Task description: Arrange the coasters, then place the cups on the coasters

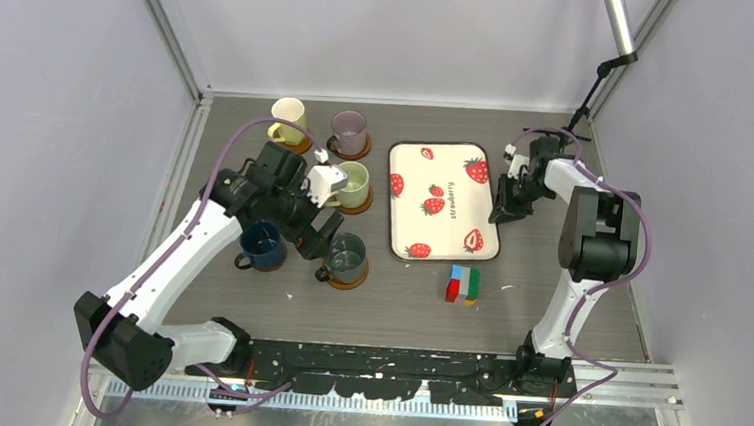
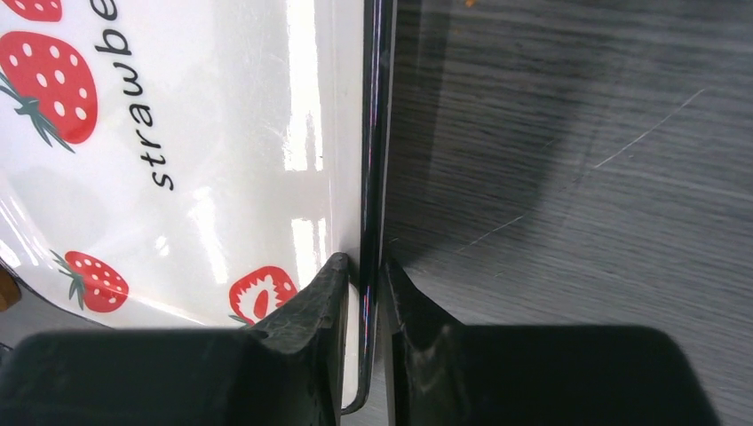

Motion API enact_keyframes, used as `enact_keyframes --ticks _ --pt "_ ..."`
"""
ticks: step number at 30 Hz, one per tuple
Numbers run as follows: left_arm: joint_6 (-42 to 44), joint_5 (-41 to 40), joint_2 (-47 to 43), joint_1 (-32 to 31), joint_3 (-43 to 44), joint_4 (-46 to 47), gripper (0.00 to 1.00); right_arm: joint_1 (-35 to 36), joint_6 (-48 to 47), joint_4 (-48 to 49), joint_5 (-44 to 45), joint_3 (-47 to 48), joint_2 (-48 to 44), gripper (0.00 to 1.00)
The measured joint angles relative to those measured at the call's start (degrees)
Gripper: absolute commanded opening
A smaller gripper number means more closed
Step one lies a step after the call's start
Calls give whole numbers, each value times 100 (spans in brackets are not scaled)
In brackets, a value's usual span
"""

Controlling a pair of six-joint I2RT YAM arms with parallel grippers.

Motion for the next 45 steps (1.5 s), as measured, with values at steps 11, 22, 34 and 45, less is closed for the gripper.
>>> enact_keyframes --ticks 11,22,34,45 --pt "0 -37 0 0 -13 -2 100 33 223 -109 -164 -321 -201 41" --pt "2 59 138 236 70 -42 100 -142 280 -592 -289 -334 -348 82" --pt "116 870 1681 2214 1930 -157 100 -586 275 -962 -667 146 -1836 86" --pt "31 1108 2428 4059 2037 540 100 -1082 522 -514 -1060 2 -2761 88"
